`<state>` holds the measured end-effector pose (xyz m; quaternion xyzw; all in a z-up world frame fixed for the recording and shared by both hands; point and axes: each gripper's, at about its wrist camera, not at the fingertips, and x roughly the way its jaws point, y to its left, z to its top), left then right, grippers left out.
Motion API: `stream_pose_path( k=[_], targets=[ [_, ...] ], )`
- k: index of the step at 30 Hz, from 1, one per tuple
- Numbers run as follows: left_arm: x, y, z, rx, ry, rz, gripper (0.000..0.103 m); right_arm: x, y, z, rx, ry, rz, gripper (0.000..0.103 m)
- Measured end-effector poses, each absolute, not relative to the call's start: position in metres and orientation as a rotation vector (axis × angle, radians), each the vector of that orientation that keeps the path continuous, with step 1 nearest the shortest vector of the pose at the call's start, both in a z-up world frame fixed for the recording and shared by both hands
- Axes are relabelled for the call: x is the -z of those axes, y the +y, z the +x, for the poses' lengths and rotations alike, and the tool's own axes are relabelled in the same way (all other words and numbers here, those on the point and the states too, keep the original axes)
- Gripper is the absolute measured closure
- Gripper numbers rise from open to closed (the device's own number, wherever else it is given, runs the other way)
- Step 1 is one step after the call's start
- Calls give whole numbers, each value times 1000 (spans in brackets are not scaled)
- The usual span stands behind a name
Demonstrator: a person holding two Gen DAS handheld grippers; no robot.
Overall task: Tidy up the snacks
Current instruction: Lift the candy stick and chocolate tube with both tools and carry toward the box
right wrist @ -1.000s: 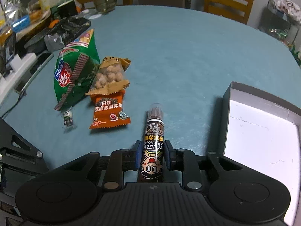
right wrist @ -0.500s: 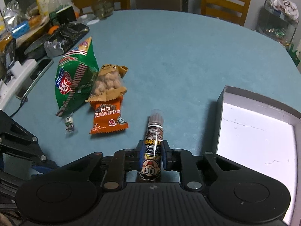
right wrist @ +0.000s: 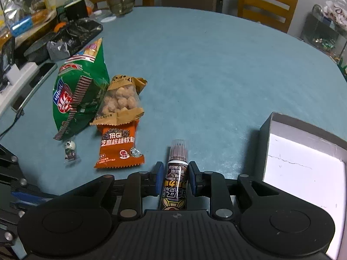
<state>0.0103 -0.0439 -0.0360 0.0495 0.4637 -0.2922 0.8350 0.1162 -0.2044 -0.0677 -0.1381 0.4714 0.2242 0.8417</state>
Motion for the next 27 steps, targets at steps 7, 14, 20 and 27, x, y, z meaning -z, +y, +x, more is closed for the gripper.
stream_pose_path(
  k=[7, 14, 20, 27],
  targets=[
    [35, -33, 16, 572, 989, 20, 100, 69, -203, 115, -482, 988, -307, 78],
    [29, -27, 20, 549, 978, -22, 100, 51, -217, 111, -480, 962, -213, 79],
    [21, -29, 25, 539, 950, -34, 100, 30, -229, 99, -483, 923, -149, 80],
    [15, -32, 36, 523, 934, -75, 100, 10, -237, 82, -488, 882, -113, 80]
  ],
)
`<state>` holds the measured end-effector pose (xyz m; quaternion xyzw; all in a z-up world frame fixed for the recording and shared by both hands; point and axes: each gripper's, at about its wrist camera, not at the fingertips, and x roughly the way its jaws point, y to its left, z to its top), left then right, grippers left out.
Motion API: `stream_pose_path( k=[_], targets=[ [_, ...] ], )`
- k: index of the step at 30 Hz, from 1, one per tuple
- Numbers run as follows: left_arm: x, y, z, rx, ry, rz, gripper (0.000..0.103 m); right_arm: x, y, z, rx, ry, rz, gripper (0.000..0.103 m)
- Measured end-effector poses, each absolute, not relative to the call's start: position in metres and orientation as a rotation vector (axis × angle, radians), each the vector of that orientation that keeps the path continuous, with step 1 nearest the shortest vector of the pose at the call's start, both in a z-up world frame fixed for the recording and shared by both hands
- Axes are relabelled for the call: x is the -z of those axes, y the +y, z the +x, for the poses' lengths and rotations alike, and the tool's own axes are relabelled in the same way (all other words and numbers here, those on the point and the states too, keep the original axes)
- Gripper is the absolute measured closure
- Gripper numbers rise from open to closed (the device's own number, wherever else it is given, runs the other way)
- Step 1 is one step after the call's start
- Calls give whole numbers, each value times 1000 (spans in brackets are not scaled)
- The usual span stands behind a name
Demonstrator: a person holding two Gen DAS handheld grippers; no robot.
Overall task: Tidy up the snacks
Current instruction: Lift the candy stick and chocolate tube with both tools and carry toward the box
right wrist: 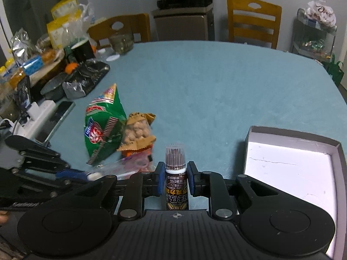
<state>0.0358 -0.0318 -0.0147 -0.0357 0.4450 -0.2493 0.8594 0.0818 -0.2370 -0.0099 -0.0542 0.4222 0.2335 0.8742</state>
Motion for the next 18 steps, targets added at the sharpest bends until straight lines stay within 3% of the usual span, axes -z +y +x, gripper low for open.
stream_pose_path(
  k=[18],
  targets=[
    [-7, -64, 48, 574, 874, -37, 100, -37, -263, 50, -458, 768, -67, 81]
  ],
)
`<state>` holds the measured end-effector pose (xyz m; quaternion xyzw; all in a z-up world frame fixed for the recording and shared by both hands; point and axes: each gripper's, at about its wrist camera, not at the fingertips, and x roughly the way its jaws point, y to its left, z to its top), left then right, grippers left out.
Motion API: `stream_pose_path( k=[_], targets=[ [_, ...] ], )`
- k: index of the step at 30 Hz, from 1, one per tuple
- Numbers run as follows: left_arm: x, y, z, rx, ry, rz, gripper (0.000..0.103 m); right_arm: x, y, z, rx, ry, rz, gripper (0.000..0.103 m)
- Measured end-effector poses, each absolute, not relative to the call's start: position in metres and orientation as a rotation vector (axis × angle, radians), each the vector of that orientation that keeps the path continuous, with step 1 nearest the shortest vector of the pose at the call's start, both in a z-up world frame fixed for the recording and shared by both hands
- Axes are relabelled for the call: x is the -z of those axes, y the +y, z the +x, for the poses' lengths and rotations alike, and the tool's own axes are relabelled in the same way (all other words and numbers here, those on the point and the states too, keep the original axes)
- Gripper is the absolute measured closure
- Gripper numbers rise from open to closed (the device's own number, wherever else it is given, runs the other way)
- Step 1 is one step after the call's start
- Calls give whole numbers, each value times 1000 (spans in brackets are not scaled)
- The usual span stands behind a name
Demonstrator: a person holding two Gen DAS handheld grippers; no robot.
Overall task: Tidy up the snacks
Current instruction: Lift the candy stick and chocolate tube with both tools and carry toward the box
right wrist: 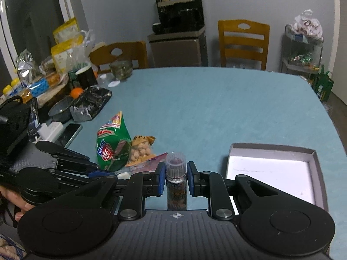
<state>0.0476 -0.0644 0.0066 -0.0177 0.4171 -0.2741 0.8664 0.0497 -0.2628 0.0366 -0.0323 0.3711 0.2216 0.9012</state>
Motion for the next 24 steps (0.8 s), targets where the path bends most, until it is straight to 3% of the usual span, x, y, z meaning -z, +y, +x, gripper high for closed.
stream_pose_path(
  k=[8, 10, 16, 19, 21, 24],
  targets=[
    [-15, -82, 56, 610, 860, -30, 100, -47, -278, 42, -421, 739, -41, 83],
    [-15, -86, 57, 618, 860, -25, 100, -48, -282, 41, -416, 733, -32, 92],
    [-12, -94, 63, 630, 867, -16, 100, -48, -290, 41, -383, 731, -33, 92],
    [-6, -92, 67, 615, 883, -25, 100, -36, -294, 43, -369, 779, -36, 85],
    [-2, -89, 68, 604, 896, -34, 100, -27, -293, 43, -379, 818, -52, 67],
    [3, -83, 67, 595, 908, -43, 100, -8, -282, 42, -408, 892, -104, 64]
  ],
)
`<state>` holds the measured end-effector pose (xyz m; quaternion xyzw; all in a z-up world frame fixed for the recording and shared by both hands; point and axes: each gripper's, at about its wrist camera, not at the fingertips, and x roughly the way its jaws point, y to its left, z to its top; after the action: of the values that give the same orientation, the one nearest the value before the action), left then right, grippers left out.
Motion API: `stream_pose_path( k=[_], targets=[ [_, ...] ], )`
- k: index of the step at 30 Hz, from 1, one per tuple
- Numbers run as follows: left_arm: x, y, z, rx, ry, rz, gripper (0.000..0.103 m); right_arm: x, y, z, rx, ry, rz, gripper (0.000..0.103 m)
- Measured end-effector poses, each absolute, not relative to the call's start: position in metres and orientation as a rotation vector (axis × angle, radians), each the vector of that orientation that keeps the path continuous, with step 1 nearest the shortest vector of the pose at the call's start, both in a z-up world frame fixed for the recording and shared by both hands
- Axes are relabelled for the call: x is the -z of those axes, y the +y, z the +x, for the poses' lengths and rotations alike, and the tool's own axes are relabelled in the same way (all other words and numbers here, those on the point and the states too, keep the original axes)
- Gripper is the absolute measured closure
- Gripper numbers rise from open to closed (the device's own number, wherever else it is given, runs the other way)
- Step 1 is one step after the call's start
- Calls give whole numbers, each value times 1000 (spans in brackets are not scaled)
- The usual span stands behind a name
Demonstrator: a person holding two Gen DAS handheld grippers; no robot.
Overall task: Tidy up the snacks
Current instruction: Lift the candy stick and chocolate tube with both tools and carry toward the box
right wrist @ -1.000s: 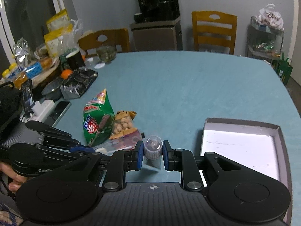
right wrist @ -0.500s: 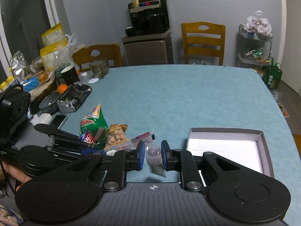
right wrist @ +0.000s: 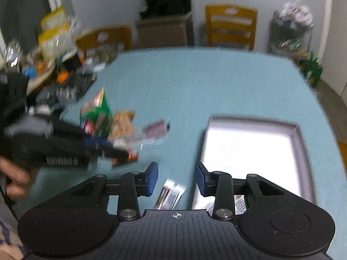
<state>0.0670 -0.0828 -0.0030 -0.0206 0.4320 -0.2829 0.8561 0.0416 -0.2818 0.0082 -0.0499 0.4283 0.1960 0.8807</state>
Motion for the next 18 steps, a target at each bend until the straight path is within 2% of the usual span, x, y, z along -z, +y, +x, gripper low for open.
stream_pose_path(
  k=[4, 11, 18],
  targets=[
    [6, -80, 61, 591, 916, -49, 100, 19, -265, 40, -441, 1012, -118, 64],
    [16, -72, 51, 606, 944, -66, 100, 46, -258, 31, -370, 1118, -80, 65],
    [27, -56, 43, 630, 964, -70, 100, 62, -235, 16, -340, 1090, -186, 63]
  ],
)
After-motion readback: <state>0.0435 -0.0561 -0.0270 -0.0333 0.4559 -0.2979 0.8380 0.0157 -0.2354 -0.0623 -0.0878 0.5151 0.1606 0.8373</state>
